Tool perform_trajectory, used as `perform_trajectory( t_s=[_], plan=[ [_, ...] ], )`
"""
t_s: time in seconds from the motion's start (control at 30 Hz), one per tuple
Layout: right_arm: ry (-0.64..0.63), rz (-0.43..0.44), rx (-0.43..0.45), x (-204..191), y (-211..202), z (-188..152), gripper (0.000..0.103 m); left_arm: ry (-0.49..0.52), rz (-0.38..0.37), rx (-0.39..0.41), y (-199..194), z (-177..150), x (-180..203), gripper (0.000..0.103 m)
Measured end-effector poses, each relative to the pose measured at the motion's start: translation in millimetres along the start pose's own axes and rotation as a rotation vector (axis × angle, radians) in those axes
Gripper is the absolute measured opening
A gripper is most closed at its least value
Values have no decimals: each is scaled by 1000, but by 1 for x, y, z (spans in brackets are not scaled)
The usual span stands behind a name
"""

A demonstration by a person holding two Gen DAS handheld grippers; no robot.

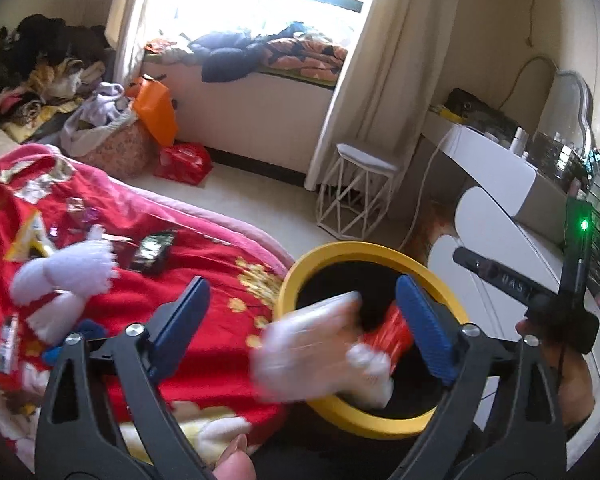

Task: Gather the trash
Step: 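Open both tools to drop the bags into the yellow bin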

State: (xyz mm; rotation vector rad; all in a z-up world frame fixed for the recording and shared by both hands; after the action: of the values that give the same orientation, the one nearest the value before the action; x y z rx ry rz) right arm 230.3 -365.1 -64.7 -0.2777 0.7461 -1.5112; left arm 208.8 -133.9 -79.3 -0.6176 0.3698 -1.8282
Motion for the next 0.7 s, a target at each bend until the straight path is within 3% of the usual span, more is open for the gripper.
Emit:
perform_trajectory(
  t_s=[0.27,0.7],
  plan=[
    [-66,75,53,-38,-26,-8,58,-38,77,55,-34,2,-35,87],
    [-169,227,59,-111,-50,-19,66,-90,199,139,-83,11,-88,88]
  ],
)
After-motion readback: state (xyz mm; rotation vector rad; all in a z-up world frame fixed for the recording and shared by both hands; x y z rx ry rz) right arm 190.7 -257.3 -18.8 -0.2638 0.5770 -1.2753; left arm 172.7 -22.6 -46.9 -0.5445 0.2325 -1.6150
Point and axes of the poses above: each gripper's, at about its wrist camera, not at the fingertips, and y roughly the way its jaws point, x to its right, z to its top, the point moved 6 cm from there along y, roughly the way its jaws point
